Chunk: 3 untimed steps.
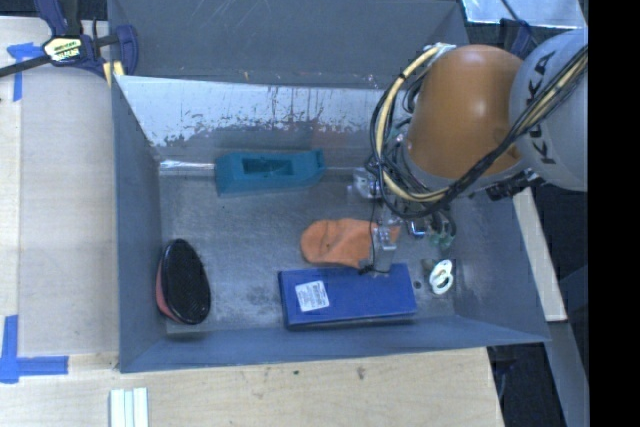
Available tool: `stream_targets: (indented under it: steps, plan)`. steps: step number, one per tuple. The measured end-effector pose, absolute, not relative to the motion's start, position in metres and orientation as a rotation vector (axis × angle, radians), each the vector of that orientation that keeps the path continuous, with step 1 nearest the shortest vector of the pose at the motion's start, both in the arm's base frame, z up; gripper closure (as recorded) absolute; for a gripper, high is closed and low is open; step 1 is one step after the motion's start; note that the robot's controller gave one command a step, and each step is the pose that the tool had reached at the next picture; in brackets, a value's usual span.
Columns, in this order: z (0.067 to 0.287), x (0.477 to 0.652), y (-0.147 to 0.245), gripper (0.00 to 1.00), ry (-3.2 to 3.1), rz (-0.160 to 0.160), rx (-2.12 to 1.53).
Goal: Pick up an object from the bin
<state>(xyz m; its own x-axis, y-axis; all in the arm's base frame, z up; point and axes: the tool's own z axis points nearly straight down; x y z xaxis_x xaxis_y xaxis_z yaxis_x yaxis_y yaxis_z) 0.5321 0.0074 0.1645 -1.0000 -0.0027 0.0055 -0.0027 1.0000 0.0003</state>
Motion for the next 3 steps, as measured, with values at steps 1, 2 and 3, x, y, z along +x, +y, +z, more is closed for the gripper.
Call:
stream_targets:
  steps: [1, 2, 3]
  plan:
    - [0.169, 0.534, 0.007, 0.0, -3.145, 0.0, 0.003]
    - [0.138, 0.538, 0.003, 0.0, -3.15, 0.0, 0.093]
    - [0.096, 0.548, 0.004, 0.0, -3.142, 0.0, 0.0]
